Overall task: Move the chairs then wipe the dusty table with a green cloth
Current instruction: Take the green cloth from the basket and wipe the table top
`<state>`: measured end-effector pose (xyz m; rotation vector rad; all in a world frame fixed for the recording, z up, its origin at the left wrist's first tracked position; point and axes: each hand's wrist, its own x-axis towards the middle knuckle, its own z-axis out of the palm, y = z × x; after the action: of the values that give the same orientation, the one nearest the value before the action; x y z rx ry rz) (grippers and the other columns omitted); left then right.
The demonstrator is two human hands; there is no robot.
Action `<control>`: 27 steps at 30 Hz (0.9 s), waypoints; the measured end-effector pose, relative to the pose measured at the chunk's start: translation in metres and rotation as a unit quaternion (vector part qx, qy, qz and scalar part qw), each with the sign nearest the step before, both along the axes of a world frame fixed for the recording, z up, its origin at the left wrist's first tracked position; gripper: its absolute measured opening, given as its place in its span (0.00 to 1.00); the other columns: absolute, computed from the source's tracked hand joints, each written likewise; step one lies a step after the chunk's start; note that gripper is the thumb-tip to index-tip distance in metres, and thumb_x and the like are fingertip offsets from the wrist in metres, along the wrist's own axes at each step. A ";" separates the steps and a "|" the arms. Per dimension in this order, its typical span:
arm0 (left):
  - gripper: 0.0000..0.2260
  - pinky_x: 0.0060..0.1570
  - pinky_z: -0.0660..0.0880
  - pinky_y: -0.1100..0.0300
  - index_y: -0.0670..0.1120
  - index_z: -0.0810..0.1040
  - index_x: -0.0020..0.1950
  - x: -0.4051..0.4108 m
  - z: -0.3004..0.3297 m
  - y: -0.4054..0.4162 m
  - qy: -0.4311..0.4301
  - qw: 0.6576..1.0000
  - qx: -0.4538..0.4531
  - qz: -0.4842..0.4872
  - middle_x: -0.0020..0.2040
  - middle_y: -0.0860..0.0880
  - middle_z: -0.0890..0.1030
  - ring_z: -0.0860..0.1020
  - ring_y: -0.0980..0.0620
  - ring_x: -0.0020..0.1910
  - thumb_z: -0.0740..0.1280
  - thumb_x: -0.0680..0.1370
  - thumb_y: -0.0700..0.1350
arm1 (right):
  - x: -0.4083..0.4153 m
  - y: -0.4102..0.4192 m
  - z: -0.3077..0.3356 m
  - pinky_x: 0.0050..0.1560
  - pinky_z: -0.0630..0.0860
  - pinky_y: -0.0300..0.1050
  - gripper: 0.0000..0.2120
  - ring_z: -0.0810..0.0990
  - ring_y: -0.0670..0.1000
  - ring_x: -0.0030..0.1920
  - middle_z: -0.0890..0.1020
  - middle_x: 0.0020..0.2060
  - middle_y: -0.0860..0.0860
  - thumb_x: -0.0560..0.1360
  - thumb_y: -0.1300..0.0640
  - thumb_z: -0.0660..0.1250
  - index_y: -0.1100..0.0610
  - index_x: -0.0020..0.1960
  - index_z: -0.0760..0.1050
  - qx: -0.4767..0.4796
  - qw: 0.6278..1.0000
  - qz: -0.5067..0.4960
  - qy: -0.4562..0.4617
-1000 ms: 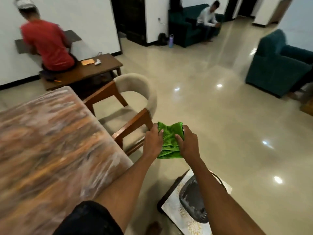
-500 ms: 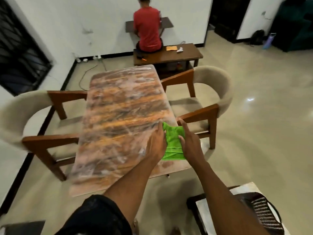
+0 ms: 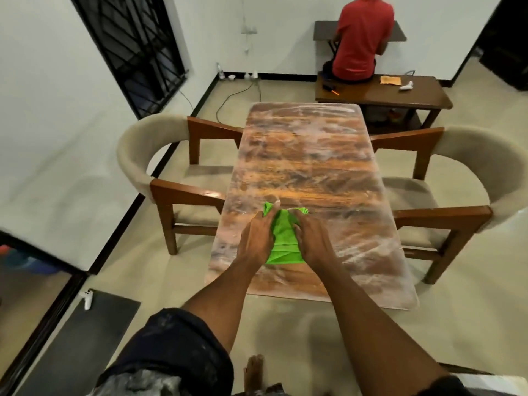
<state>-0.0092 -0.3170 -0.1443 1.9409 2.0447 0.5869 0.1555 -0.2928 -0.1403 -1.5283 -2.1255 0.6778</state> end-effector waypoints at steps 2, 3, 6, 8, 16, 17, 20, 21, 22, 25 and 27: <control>0.35 0.57 0.79 0.41 0.49 0.65 0.84 -0.041 -0.005 -0.001 -0.006 1.000 -0.003 0.016 0.66 0.36 0.78 0.81 0.34 0.59 0.62 0.78 0.29 | -0.043 0.003 0.001 0.62 0.77 0.59 0.21 0.80 0.66 0.63 0.81 0.64 0.65 0.85 0.57 0.58 0.60 0.76 0.72 -0.007 1.000 0.013 -0.018; 0.33 0.59 0.78 0.40 0.48 0.65 0.84 -0.046 -0.006 -0.002 -0.001 1.000 -0.004 0.019 0.67 0.36 0.78 0.80 0.34 0.61 0.61 0.79 0.30 | -0.051 0.002 0.006 0.67 0.74 0.60 0.20 0.78 0.68 0.67 0.79 0.67 0.67 0.85 0.59 0.59 0.62 0.76 0.72 -0.021 0.999 0.012 -0.022; 0.31 0.54 0.79 0.40 0.48 0.61 0.85 -0.085 -0.023 -0.009 -0.014 0.997 -0.029 0.064 0.68 0.37 0.78 0.81 0.32 0.59 0.59 0.82 0.34 | -0.096 0.003 0.001 0.70 0.71 0.60 0.20 0.75 0.69 0.70 0.76 0.69 0.68 0.85 0.63 0.62 0.66 0.75 0.71 -0.039 0.999 0.026 -0.022; 0.31 0.54 0.78 0.41 0.49 0.58 0.86 -0.105 -0.036 -0.014 -0.008 0.994 -0.072 0.076 0.72 0.37 0.76 0.80 0.32 0.61 0.59 0.82 0.36 | -0.117 0.002 -0.011 0.65 0.74 0.60 0.20 0.78 0.68 0.66 0.78 0.67 0.66 0.84 0.63 0.63 0.64 0.75 0.72 -0.047 0.998 0.031 -0.027; 0.33 0.56 0.78 0.42 0.49 0.54 0.87 -0.155 -0.109 -0.015 -0.031 0.992 -0.104 0.060 0.67 0.33 0.77 0.79 0.31 0.58 0.62 0.84 0.36 | -0.162 0.003 -0.089 0.67 0.75 0.57 0.28 0.77 0.65 0.67 0.72 0.74 0.62 0.86 0.58 0.59 0.57 0.84 0.58 -0.158 0.980 0.066 -0.104; 0.35 0.54 0.80 0.42 0.50 0.53 0.87 -0.164 -0.128 -0.012 -0.026 0.994 -0.095 0.054 0.64 0.33 0.78 0.80 0.32 0.55 0.65 0.83 0.37 | -0.168 0.005 -0.101 0.69 0.74 0.56 0.29 0.75 0.64 0.69 0.71 0.75 0.62 0.86 0.58 0.60 0.56 0.85 0.57 -0.165 0.978 0.069 -0.108; 0.36 0.54 0.80 0.41 0.49 0.53 0.86 -0.178 -0.174 -0.005 0.027 0.994 -0.103 0.025 0.71 0.36 0.76 0.80 0.35 0.56 0.69 0.84 0.44 | -0.176 0.004 -0.140 0.68 0.73 0.56 0.29 0.74 0.63 0.70 0.67 0.77 0.62 0.86 0.58 0.61 0.56 0.85 0.57 -0.179 0.977 0.052 -0.107; 0.34 0.56 0.78 0.39 0.50 0.53 0.87 -0.182 -0.185 -0.003 0.049 0.991 -0.123 0.022 0.78 0.39 0.70 0.78 0.35 0.60 0.67 0.85 0.46 | -0.176 0.005 -0.156 0.68 0.73 0.56 0.30 0.73 0.64 0.71 0.67 0.77 0.62 0.85 0.56 0.63 0.54 0.85 0.57 -0.185 0.976 0.043 -0.106; 0.31 0.59 0.74 0.37 0.52 0.52 0.87 -0.185 -0.194 -0.003 0.060 0.986 -0.149 0.036 0.84 0.41 0.63 0.75 0.36 0.64 0.63 0.87 0.49 | -0.174 0.006 -0.172 0.69 0.72 0.58 0.31 0.72 0.64 0.72 0.67 0.77 0.63 0.85 0.52 0.64 0.53 0.85 0.58 -0.186 0.975 0.036 -0.115; 0.28 0.68 0.66 0.31 0.55 0.49 0.88 -0.193 -0.217 -0.017 0.035 0.978 -0.195 0.070 0.87 0.44 0.53 0.63 0.39 0.80 0.51 0.88 0.54 | -0.170 0.014 -0.201 0.74 0.69 0.61 0.31 0.68 0.65 0.76 0.66 0.79 0.62 0.85 0.46 0.63 0.50 0.84 0.59 -0.165 0.970 0.015 -0.178; 0.29 0.73 0.64 0.34 0.52 0.51 0.88 -0.197 -0.232 -0.021 0.038 0.978 -0.194 0.063 0.87 0.45 0.54 0.57 0.43 0.85 0.47 0.87 0.57 | -0.181 0.017 -0.212 0.79 0.65 0.61 0.30 0.64 0.64 0.80 0.63 0.82 0.62 0.86 0.46 0.61 0.52 0.84 0.59 -0.129 0.972 0.030 -0.194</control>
<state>-0.2060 -0.3383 -0.3766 1.6376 2.1455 0.1232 -0.0258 -0.2761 -0.3526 -1.8690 -2.4545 0.7497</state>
